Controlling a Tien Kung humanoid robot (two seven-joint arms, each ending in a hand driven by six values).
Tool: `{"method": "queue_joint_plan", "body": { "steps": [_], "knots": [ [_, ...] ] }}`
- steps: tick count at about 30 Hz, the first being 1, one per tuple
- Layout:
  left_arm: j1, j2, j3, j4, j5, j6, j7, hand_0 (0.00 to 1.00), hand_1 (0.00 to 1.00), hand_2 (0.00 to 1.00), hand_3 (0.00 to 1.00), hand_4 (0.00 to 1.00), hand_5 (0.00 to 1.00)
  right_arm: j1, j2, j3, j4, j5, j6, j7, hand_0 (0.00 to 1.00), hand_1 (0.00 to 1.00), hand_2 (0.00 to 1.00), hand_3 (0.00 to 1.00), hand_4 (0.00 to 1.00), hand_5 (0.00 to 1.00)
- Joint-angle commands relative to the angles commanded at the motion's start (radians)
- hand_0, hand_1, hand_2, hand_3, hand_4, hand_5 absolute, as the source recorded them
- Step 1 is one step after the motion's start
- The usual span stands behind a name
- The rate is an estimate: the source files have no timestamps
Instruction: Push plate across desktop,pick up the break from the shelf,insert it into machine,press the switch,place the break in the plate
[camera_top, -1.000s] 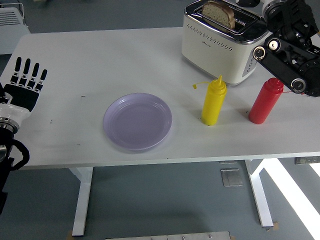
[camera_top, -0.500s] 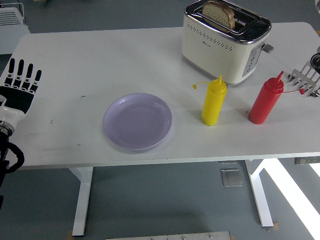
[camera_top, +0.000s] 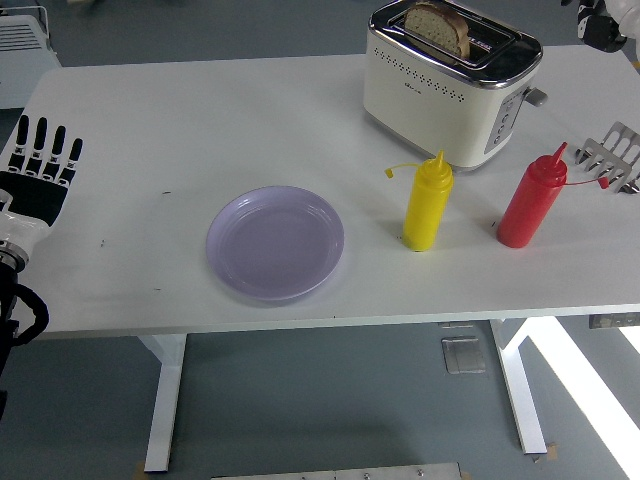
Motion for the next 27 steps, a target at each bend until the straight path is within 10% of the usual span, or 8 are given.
{"method": "queue_joint_plan", "body": {
  "steps": [27],
  "knots": [
    [0.000,-0.006,0.006,0.004,-0.014,-0.004,0.004,0.789,0.724,0.682,0.710,0.621,0.998,-0.067,0.069,-0.074,-0.095,0.042,-0.019,0.025,0.547,0.467,0.637,0.549,0.002,0.002]
  ]
}}
